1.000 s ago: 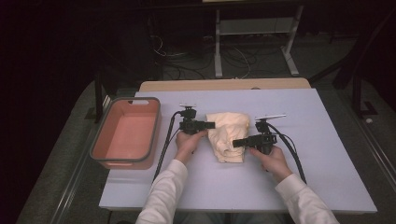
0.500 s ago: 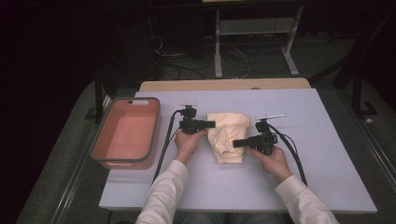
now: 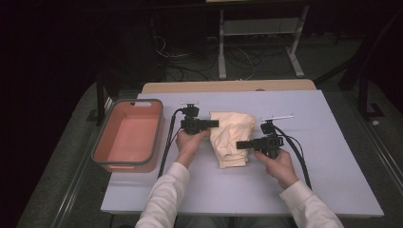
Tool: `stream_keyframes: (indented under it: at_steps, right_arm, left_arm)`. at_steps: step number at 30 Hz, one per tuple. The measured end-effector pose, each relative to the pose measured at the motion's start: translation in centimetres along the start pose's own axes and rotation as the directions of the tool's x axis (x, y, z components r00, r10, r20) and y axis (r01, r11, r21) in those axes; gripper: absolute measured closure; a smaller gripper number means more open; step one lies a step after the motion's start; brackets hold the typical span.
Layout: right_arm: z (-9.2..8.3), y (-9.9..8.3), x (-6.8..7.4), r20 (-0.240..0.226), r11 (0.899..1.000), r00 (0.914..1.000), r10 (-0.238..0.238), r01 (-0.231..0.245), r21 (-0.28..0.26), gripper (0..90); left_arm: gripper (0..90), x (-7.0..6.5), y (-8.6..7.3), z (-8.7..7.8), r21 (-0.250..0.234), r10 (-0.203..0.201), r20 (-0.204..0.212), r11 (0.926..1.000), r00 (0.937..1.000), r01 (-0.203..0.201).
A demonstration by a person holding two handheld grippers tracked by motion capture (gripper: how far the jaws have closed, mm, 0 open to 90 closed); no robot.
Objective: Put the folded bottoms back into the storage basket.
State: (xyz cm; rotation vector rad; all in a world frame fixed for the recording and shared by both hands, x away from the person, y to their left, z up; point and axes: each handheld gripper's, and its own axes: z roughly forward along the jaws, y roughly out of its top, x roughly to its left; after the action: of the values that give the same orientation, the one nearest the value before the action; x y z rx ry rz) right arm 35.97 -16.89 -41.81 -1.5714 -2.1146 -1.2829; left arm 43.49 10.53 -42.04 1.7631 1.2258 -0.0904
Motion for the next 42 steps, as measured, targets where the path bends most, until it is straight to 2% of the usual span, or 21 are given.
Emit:
stream_keyframes:
  at_steps: [11,20,32,36,42]
  right_arm:
    - [-1.0,0.4,1.1,0.004,1.000,0.9999,-0.013,0.013,-0.009,61.4]
    - [-1.3,1.0,2.3,0.001,0.999,0.9995,-0.031,0.031,-0.017,61.4]
    - [-1.2,1.8,3.9,0.002,0.999,0.9990,-0.046,0.046,-0.017,61.3]
    - [-1.3,2.1,4.5,0.003,0.998,0.9985,-0.054,0.054,-0.015,61.3]
    - [-1.6,2.5,5.2,0.001,0.998,0.9979,-0.065,0.065,-0.025,61.3]
  left_arm:
    - [68.7,-1.1,0.8,-1.2,-0.016,0.029,0.004,0.9995,0.9996,-0.028]
    - [68.8,-1.4,1.4,-2.7,-0.024,0.050,0.001,0.9984,0.9987,-0.050]
    - [68.9,-1.4,2.0,-4.4,-0.049,0.053,-0.005,0.9974,0.9986,-0.054]
    - [69.0,-1.4,2.1,-5.0,-0.059,0.043,0.008,0.9973,0.9990,-0.042]
    - [69.1,-1.7,2.7,-6.0,-0.071,0.055,0.011,0.9960,0.9984,-0.054]
